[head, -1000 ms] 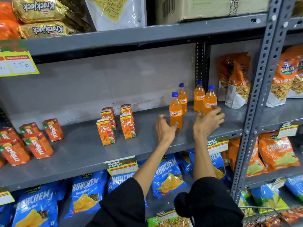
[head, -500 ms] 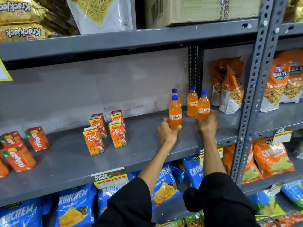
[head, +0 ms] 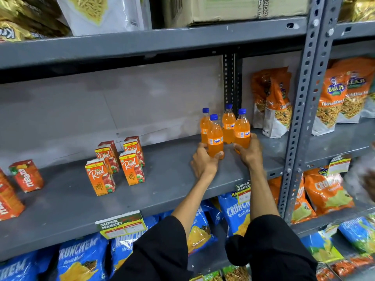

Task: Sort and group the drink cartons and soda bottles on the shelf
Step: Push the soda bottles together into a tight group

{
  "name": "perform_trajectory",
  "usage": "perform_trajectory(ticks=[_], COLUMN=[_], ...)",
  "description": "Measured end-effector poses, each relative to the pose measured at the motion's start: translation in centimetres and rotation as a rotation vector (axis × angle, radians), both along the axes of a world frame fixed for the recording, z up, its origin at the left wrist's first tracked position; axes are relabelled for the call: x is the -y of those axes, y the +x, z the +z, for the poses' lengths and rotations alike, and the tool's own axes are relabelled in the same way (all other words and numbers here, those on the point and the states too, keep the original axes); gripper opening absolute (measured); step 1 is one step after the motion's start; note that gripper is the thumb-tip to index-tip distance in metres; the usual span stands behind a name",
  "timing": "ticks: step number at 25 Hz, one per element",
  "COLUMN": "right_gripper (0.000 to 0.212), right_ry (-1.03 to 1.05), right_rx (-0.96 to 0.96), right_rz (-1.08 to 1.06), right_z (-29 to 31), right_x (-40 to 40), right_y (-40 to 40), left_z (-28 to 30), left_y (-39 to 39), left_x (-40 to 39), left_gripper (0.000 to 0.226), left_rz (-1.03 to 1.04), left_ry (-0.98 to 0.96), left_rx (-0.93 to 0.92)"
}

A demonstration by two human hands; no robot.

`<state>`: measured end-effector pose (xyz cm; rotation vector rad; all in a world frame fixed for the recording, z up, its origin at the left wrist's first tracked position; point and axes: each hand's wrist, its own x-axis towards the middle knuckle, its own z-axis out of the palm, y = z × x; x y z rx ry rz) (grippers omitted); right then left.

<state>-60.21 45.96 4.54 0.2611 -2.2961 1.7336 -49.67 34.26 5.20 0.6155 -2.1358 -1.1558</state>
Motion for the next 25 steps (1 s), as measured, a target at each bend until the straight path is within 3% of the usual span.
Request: perform_trajectory(ticks=[9, 25], right_gripper=[0.060, 0.060], right_ry=[0.109, 0.056], right_rx=[0.010, 0.025], right_rz=[0.042, 0.128], right_z=[0.38, -0.09], right_x=[-0.65, -0.89], right_y=[-0.34, -0.73], left_z=[0.01, 0.13], left_y=[-0.28, -0.77], left_x=[-0.11, -0.79], left_gripper=[0.053, 0.059], left_rz=[0.027, -0.002], left_ry=[-0.013, -0.072], left_rx=[0.023, 0.040])
